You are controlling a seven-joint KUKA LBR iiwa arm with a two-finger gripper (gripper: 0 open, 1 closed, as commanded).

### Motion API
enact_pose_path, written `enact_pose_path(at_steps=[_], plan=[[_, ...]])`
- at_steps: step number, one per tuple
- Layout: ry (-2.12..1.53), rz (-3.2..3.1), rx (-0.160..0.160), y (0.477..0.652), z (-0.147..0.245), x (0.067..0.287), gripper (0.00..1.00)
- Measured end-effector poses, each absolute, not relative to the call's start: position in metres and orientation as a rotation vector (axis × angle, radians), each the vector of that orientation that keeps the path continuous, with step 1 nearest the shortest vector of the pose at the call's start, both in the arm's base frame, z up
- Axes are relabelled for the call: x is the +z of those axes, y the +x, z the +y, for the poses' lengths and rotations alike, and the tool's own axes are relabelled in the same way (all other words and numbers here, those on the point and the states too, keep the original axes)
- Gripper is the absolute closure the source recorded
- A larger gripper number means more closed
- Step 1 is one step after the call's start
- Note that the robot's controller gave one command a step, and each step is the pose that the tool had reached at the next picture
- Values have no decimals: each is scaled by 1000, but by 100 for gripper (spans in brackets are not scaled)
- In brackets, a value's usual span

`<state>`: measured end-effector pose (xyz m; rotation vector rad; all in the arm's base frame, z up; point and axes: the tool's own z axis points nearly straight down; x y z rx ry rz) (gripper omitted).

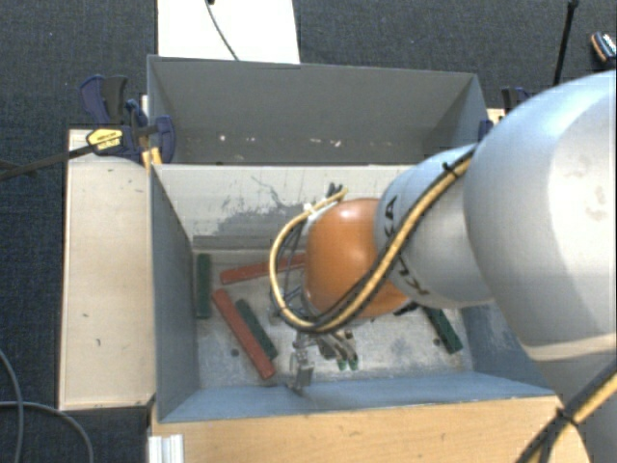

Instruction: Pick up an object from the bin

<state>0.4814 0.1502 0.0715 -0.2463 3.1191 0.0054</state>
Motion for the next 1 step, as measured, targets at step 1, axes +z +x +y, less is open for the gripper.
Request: enact_pose_path(at_steps=[1], plan=[[-282,3123,8,495,215,79,0]])
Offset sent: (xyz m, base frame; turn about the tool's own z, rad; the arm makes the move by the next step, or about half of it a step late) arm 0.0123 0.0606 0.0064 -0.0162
